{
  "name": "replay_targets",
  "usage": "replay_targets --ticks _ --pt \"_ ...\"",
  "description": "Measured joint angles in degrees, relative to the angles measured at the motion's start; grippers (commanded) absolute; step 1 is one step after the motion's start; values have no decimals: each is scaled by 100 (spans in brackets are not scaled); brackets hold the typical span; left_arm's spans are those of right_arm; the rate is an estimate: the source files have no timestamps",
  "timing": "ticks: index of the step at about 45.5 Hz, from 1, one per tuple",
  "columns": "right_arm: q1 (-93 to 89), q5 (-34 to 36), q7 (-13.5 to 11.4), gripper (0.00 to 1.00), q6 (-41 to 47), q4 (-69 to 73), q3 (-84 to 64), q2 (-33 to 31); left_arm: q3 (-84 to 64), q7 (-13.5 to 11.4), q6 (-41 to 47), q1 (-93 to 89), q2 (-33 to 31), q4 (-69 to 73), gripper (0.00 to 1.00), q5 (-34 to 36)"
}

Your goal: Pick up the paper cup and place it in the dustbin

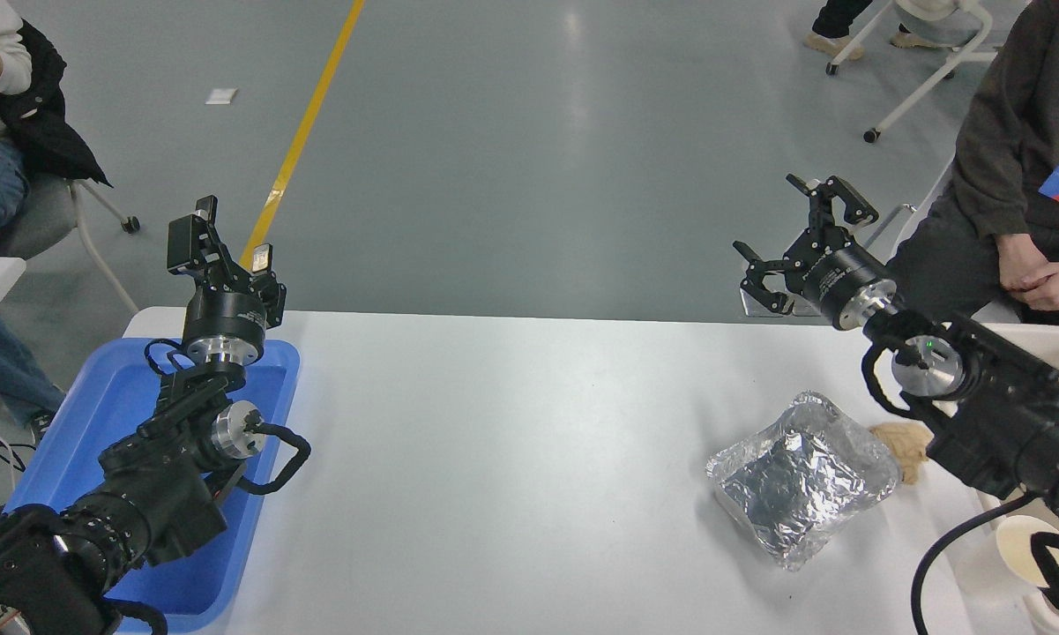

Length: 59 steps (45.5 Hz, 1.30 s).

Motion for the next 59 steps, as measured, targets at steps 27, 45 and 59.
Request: replay_targets --ticks 27,45,59 --pt "1864 -2048 5 100 9 735 -3405 -779 0 1 0 7 8 0 100 0" --pt "3996 -2963 29 100 18 2205 -6825 -1031 -1 4 0 2 8 0 100 1" --pt "5617 -3443 27 100 32 3762 -8663 -784 0 10 0 5 14 -1 100 1"
